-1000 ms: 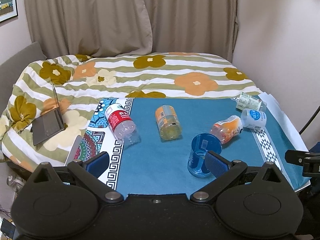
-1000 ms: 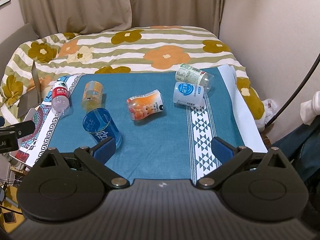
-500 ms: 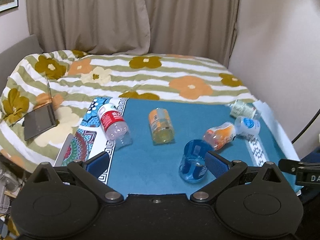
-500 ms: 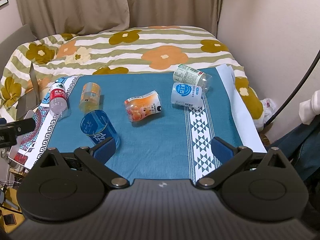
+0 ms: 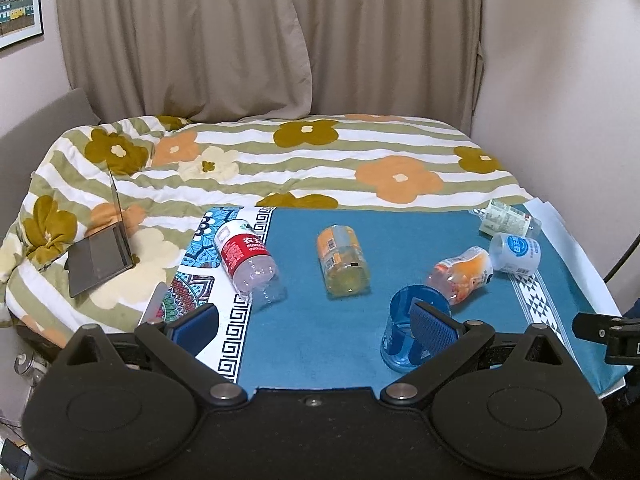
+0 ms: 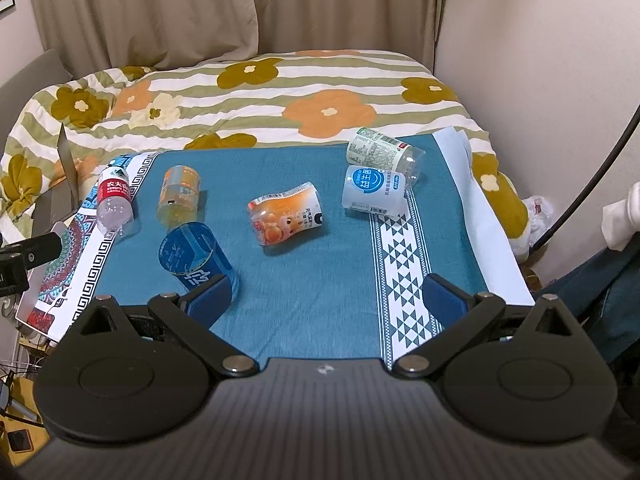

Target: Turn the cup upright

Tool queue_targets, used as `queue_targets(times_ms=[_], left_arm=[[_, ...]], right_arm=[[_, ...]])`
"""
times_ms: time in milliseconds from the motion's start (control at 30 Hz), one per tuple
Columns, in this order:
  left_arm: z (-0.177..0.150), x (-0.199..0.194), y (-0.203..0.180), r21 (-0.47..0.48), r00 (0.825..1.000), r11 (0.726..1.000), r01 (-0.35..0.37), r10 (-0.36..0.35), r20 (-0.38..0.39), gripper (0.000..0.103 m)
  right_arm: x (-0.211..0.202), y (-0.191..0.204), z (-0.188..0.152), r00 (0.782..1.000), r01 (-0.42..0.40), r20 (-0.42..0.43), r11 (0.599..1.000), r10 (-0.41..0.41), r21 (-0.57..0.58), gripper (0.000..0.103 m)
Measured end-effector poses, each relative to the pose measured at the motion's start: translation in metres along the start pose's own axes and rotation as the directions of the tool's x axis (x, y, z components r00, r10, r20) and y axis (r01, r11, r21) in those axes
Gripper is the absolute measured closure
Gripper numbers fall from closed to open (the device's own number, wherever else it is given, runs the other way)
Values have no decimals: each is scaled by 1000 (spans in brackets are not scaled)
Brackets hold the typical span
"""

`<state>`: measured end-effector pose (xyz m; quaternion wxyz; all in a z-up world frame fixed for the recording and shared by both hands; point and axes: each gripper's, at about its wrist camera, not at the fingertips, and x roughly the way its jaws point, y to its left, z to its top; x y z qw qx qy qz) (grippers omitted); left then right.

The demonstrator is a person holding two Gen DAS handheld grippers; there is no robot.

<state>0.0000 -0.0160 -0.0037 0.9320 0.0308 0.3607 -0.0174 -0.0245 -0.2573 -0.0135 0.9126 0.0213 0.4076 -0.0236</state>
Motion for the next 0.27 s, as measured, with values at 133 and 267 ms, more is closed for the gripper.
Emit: queue_targets(times_ms=[133, 267], left_arm=[[1, 3, 0, -2, 1000, 1000, 6, -6, -4, 0], [2, 7, 2, -15, 1000, 1000, 5, -5, -8, 0]], right_arm=[[4, 0, 2, 1000, 0, -4, 1000, 0, 0, 0], [9, 2, 4, 1000, -2, -10, 1000, 2, -6, 0]])
